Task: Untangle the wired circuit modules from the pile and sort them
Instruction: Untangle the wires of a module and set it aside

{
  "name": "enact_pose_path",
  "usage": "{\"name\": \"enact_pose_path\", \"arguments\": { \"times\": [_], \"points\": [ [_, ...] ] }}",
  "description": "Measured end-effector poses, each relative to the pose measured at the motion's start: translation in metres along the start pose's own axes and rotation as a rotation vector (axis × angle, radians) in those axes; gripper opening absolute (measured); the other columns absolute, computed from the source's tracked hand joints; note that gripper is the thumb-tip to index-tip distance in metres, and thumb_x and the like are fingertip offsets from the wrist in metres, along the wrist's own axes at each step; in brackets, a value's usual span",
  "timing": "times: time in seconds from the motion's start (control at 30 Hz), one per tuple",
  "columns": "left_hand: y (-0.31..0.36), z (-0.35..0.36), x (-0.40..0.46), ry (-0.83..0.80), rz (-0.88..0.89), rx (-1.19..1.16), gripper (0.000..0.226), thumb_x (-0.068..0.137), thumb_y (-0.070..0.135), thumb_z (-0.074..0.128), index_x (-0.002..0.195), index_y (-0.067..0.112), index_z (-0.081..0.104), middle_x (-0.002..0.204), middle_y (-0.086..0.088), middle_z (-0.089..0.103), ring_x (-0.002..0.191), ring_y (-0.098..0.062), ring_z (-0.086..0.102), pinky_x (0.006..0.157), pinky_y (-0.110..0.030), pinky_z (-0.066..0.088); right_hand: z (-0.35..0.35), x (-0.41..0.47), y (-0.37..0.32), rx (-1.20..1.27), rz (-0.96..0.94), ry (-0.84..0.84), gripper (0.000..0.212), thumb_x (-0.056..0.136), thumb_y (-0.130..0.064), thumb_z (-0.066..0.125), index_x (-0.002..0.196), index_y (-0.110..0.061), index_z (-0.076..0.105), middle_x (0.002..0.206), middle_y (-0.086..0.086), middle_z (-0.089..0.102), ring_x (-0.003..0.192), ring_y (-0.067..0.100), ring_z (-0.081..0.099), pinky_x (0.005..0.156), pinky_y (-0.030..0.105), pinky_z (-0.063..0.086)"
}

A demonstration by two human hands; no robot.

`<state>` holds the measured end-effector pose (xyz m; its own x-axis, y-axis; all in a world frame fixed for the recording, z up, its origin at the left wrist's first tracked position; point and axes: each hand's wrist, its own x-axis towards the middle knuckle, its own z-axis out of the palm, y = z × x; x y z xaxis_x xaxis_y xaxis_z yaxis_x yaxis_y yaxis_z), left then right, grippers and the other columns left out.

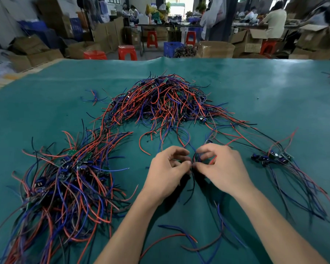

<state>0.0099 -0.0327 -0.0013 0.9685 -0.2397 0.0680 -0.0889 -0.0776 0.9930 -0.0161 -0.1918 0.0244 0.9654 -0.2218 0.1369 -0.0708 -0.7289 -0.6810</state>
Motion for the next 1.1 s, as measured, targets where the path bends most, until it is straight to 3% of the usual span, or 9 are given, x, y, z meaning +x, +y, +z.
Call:
{"name": "enact_pose_path", "arguments": {
  "times": [0.07, 0.2, 0.27, 0.4, 0.57, 0.73, 0.87, 0.97, 1.1],
  "points": [
    [0.0, 0.0, 0.0, -0.008, 0.005, -0.009, 0.017, 0.087, 0.0, 0.067, 0.098, 0.013, 0.067, 0.087, -0.005, 0.073, 0.068, -0.022, 0.065, 0.045, -0.022, 0.044, 0.0, 0.001, 0.001, 0.048, 0.024, 0.008, 0.021, 0.071, -0.019, 0.084, 0.086, -0.029, 0.074, 0.066, -0.015, 0.071, 0.059, 0.003, 0.06, 0.068, 0.027, 0.051],
    [-0.001, 0.0, -0.002, -0.088, 0.037, -0.06, 0.011, 0.088, 0.008, 0.071, 0.098, 0.014, 0.069, 0.078, -0.003, 0.07, 0.063, -0.016, 0.063, 0.046, -0.02, 0.044, 0.0, 0.004, 0.004, 0.693, 0.123, 0.121, 0.02, 0.076, -0.001, 0.083, 0.085, -0.016, 0.074, 0.066, -0.001, 0.071, 0.058, 0.011, 0.063, 0.047, 0.023, 0.047],
    [0.001, 0.0, -0.003, -0.131, 0.057, -0.093, 0.011, 0.088, 0.02, 0.074, 0.099, 0.019, 0.072, 0.077, 0.001, 0.07, 0.063, -0.012, 0.062, 0.048, -0.017, 0.043, 0.001, 0.005, 0.003, 0.84, 0.088, 0.205, 0.019, 0.078, -0.001, 0.083, 0.084, -0.016, 0.073, 0.072, -0.001, 0.073, 0.063, 0.009, 0.065, 0.049, 0.02, 0.049],
    [-0.001, -0.001, -0.002, -0.099, 0.122, -0.04, 0.022, 0.083, 0.036, 0.076, 0.101, 0.023, 0.074, 0.083, 0.001, 0.072, 0.065, -0.005, 0.053, 0.062, -0.02, 0.045, 0.011, 0.001, -0.004, 0.866, -0.013, 0.162, 0.021, 0.075, -0.006, 0.083, 0.087, -0.02, 0.076, 0.087, 0.002, 0.078, 0.078, 0.013, 0.069, 0.071, 0.025, 0.057],
    [-0.002, -0.001, 0.001, -0.025, 0.107, -0.003, 0.036, 0.083, 0.035, 0.07, 0.117, 0.026, 0.063, 0.086, 0.006, 0.065, 0.056, -0.008, 0.048, 0.054, -0.021, 0.041, 0.009, 0.0, -0.007, 1.017, 0.011, 0.026, 0.041, 0.084, 0.013, 0.07, 0.111, -0.017, 0.074, 0.11, 0.003, 0.078, 0.083, 0.013, 0.063, 0.066, 0.019, 0.053],
    [0.004, -0.002, -0.002, 0.024, 0.076, -0.137, 0.061, 0.075, 0.036, 0.077, 0.128, 0.041, 0.047, 0.109, -0.005, 0.059, 0.059, -0.009, 0.051, 0.05, -0.028, 0.046, 0.006, -0.002, -0.01, 1.127, -0.022, -0.005, 0.05, 0.083, 0.02, 0.066, 0.118, -0.015, 0.07, 0.118, 0.004, 0.076, 0.081, 0.009, 0.063, 0.079, 0.02, 0.055],
    [0.006, -0.002, -0.003, -0.106, 0.076, -0.181, 0.046, 0.079, 0.018, 0.083, 0.117, 0.025, 0.058, 0.088, -0.006, 0.062, 0.061, -0.017, 0.054, 0.047, -0.022, 0.044, 0.008, -0.005, -0.013, 1.111, -0.056, 0.013, 0.054, 0.082, 0.022, 0.065, 0.114, -0.021, 0.071, 0.12, 0.0, 0.075, 0.083, 0.008, 0.067, 0.077, 0.021, 0.056],
    [0.006, -0.001, -0.004, -0.101, 0.078, -0.186, 0.029, 0.087, 0.01, 0.074, 0.112, 0.007, 0.059, 0.078, -0.006, 0.066, 0.062, -0.017, 0.06, 0.047, -0.021, 0.045, 0.013, -0.006, -0.015, 1.097, -0.077, -0.025, 0.058, 0.077, 0.024, 0.067, 0.111, -0.024, 0.071, 0.121, 0.001, 0.075, 0.092, 0.014, 0.071, 0.079, 0.026, 0.057],
    [0.006, -0.002, -0.002, -0.055, 0.092, -0.151, 0.012, 0.097, 0.004, 0.059, 0.108, 0.005, 0.065, 0.078, -0.001, 0.069, 0.062, -0.015, 0.056, 0.052, -0.023, 0.046, 0.013, -0.005, -0.015, 0.909, -0.042, 0.091, 0.043, 0.067, -0.002, 0.074, 0.102, -0.027, 0.074, 0.109, -0.003, 0.078, 0.095, 0.012, 0.074, 0.078, 0.022, 0.056]
  ]
}}
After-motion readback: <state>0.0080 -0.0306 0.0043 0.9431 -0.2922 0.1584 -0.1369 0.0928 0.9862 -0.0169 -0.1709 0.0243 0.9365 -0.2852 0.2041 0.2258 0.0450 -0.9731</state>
